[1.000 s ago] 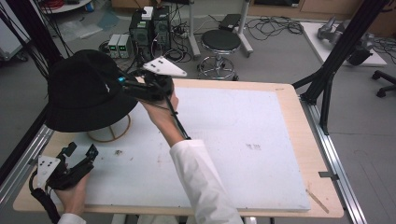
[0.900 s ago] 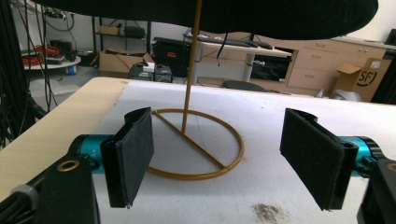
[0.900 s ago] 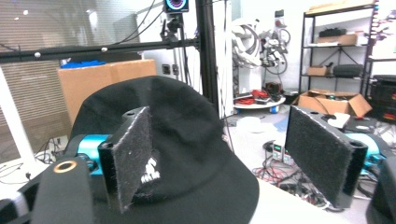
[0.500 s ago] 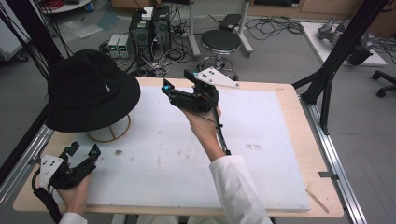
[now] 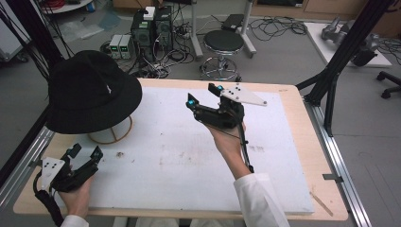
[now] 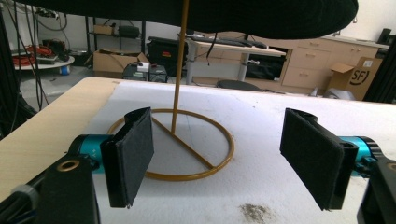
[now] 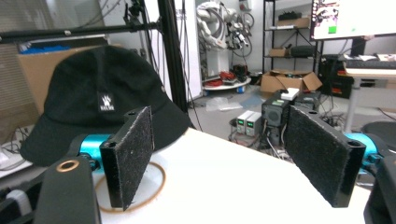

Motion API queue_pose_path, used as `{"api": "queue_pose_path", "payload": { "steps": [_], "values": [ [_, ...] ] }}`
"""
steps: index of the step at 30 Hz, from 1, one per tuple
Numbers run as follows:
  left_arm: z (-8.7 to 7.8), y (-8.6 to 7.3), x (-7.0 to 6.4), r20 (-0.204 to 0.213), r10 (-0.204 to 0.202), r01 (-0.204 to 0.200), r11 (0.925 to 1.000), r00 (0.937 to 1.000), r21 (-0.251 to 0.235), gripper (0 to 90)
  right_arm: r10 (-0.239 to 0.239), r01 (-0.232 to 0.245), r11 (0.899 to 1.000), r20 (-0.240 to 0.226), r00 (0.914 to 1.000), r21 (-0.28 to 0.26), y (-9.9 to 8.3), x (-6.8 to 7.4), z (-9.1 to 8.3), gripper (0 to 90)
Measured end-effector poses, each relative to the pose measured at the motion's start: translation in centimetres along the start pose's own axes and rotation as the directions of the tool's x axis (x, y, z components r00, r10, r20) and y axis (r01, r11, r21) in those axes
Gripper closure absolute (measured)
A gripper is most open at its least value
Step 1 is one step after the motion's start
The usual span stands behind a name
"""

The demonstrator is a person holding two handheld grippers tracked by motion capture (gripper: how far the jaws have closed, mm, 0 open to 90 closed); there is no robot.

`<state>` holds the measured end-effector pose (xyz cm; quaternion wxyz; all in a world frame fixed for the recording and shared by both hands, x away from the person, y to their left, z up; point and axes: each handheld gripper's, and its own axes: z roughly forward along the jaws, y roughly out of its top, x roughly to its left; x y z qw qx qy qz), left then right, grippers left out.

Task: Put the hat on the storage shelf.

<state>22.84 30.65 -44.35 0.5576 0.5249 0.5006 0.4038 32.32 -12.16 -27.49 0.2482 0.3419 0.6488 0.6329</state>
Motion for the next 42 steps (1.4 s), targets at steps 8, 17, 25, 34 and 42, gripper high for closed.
{"api": "queue_pose_path", "payload": {
  "steps": [8,17,25,34,42],
  "values": [
    [0.3,-0.1,-0.1,0.012,-0.009,0.009,1.0000,0.9999,0.004,26.1,0.029,-0.031,0.999,0.048,0.9984,0.034,-2.1,-1.5,-2.6,23.0],
    [0.2,0.0,-0.2,0.013,-0.007,0.007,1.0000,0.9999,0.000,26.1,0.050,-0.054,0.998,0.111,0.9926,0.037,-4.4,-3.5,-5.2,22.8],
    [0.3,0.0,-0.3,0.024,-0.012,0.012,0.9999,0.9996,-0.003,26.1,0.081,-0.086,0.996,0.166,0.9829,0.024,-6.3,-5.2,-6.8,22.4],
    [0.3,0.1,-0.4,0.031,-0.009,0.009,1.0000,0.9995,-0.004,26.1,0.116,-0.127,0.991,0.231,0.9659,0.034,-8.2,-6.9,-9.5,22.3],
    [0.4,0.0,-0.4,0.028,-0.012,0.012,0.9999,0.9995,0.001,26.1,0.163,-0.183,0.982,0.272,0.9484,0.052,-10.6,-8.2,-11.4,22.1]
  ]
}}
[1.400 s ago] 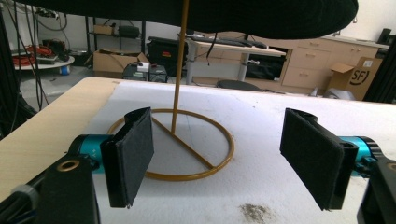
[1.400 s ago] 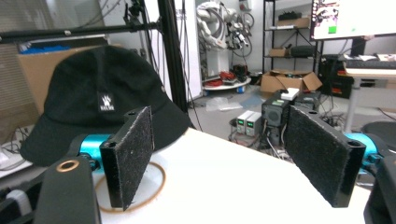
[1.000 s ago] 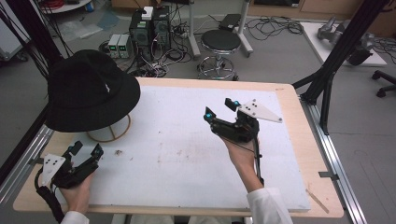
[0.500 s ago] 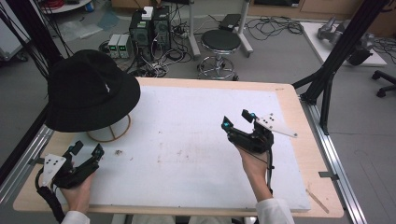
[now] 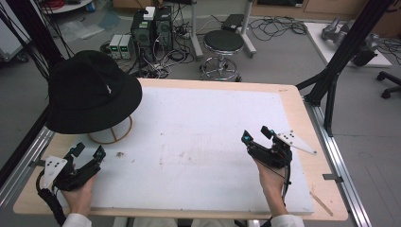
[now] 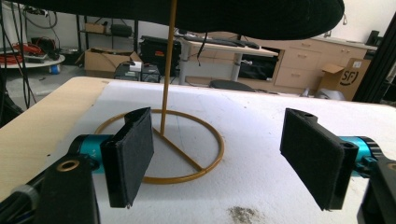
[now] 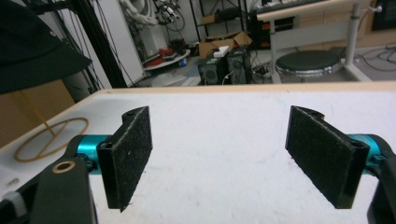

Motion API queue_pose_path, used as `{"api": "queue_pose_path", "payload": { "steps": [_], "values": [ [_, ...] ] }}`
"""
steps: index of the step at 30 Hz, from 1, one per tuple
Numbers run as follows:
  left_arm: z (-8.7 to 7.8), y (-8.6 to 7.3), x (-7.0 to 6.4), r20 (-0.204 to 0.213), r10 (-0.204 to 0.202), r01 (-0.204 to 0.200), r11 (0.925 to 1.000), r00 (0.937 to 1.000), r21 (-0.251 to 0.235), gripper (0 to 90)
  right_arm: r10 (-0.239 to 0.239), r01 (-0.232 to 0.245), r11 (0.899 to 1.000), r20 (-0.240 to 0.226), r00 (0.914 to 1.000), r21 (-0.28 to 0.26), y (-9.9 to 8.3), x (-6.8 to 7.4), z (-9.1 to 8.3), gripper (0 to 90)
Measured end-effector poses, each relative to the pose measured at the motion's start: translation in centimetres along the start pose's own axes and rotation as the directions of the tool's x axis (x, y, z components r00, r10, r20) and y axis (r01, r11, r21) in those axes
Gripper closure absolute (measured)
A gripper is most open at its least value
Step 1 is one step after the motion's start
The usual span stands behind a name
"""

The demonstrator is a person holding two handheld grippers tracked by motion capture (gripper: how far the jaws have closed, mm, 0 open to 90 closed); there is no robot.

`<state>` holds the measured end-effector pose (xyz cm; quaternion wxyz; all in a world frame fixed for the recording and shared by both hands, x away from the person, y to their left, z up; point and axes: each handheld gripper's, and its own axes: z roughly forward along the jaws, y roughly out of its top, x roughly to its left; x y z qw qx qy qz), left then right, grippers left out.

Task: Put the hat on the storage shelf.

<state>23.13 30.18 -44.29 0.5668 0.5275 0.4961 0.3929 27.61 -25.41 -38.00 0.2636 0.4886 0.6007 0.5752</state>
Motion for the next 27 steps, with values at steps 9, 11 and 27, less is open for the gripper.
{"api": "queue_pose_path", "payload": {
  "steps": [9,11,27],
  "values": [
    [0.1,-0.1,-0.2,0.001,0.005,-0.005,1.0000,1.0000,0.000,26.1,0.033,-0.034,0.999,0.042,0.9986,0.023,-2.3,-1.5,-0.9,22.1],
    [0.1,-0.1,-0.2,0.000,0.005,-0.005,1.0000,1.0000,0.000,26.1,0.024,-0.024,1.000,0.063,0.9977,0.005,-2.8,-1.7,-1.1,22.1],
    [0.1,-0.1,-0.3,0.003,0.010,-0.010,1.0000,0.9999,0.002,26.1,-0.025,0.032,0.998,0.130,0.9913,-0.058,-4.0,-2.0,-1.9,21.6]
  ]
}}
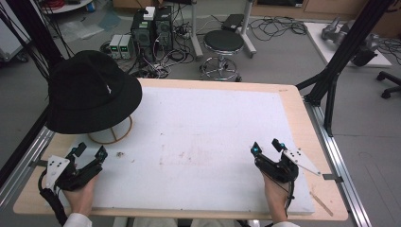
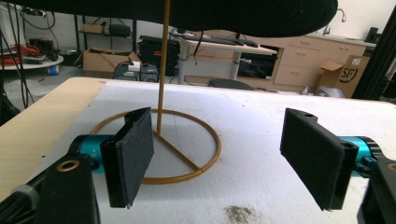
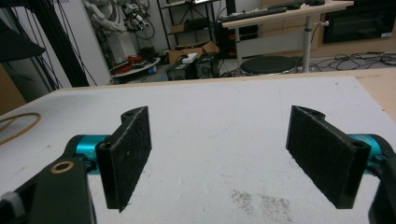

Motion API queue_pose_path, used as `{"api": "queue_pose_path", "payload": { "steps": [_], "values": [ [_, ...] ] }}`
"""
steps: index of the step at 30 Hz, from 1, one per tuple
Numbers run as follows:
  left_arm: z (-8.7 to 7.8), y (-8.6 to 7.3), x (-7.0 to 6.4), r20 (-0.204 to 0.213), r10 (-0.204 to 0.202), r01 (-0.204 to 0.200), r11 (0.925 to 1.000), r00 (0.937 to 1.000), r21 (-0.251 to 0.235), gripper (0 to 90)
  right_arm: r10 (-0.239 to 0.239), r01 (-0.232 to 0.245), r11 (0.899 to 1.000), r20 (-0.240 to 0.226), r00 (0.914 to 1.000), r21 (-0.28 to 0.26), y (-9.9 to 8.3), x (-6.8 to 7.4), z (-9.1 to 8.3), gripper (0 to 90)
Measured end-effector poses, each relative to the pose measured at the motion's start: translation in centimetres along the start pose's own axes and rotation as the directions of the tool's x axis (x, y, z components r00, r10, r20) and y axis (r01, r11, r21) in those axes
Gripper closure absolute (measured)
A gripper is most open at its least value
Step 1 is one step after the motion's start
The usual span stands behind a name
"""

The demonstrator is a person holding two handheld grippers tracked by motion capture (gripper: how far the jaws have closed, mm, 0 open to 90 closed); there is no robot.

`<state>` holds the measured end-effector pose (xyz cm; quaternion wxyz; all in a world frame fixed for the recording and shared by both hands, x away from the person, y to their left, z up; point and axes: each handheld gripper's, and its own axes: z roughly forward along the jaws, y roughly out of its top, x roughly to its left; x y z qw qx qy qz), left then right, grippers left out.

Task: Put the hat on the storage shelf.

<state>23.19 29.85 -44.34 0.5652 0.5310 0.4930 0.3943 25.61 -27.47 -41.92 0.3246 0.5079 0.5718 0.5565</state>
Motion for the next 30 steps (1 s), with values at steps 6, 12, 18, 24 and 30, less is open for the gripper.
{"api": "queue_pose_path", "payload": {
  "steps": [6,12,18,24,30],
  "values": [
    [0.04,-0.05,0.13,-0.001,-0.015,0.015,0.9999,0.9999,0.003,26.1,0.014,-0.014,1.000,0.003,0.9999,0.006,-0.17,-0.30,0.03,21.6],
    [0.01,-0.03,0.17,-0.003,-0.016,0.016,0.9999,0.9999,0.002,26.1,0.030,-0.030,1.000,0.009,0.9995,0.007,-0.26,-0.61,-0.01,21.6],
    [0.03,-0.04,0.14,-0.002,-0.016,0.016,0.9999,0.9999,0.002,26.1,0.030,-0.030,0.999,0.006,0.9995,0.013,-0.30,-0.62,-0.01,21.6],
    [0.02,-0.04,0.19,-0.002,-0.015,0.015,0.9999,0.9999,0.005,26.1,0.033,-0.033,0.999,0.002,0.9995,0.018,-0.37,-0.66,0.00,21.6],
    [0.06,-0.05,0.18,0.000,-0.015,0.015,0.9999,0.9999,0.005,26.1,0.037,-0.037,0.999,0.005,0.9993,0.021,-0.42,-0.67,-0.02,21.6]
  ]
}}
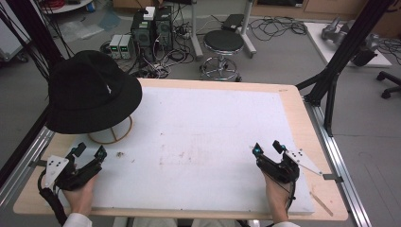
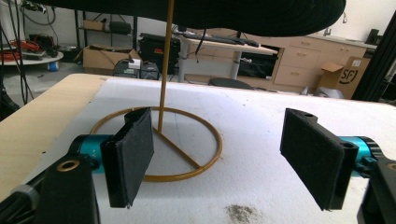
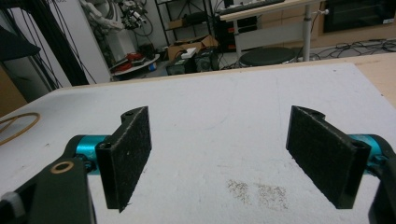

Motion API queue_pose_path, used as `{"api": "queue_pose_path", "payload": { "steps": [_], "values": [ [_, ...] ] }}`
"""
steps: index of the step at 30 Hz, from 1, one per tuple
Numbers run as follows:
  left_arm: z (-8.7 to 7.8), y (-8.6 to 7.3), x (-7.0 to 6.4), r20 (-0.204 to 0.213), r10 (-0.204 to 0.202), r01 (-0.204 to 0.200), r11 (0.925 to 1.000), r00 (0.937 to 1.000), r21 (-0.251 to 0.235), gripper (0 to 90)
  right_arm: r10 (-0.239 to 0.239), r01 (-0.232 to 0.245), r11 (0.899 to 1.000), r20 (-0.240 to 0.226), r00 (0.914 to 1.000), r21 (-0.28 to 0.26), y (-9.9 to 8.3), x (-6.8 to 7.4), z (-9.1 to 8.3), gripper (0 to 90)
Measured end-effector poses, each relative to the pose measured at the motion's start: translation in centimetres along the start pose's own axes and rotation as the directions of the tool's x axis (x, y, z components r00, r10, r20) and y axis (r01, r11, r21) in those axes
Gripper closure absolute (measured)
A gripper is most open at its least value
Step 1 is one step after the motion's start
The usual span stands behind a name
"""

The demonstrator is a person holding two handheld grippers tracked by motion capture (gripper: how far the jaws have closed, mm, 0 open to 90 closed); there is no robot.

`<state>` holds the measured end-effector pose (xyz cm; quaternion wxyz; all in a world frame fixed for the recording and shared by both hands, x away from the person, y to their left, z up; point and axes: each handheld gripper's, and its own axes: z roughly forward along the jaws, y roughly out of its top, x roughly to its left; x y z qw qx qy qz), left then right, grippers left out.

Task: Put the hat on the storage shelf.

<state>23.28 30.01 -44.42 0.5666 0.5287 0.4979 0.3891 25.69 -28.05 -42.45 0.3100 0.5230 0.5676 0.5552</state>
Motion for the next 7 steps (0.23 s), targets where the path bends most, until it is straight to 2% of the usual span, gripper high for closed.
{"api": "queue_pose_path", "payload": {
  "steps": [7],
  "values": [
    [0.05,-0.02,0.00,0.002,-0.001,0.001,1.0000,1.0000,0.001,26.1,0.000,0.000,1.000,-0.004,1.0000,0.004,-0.06,0.01,0.03,21.6]
  ]
}}
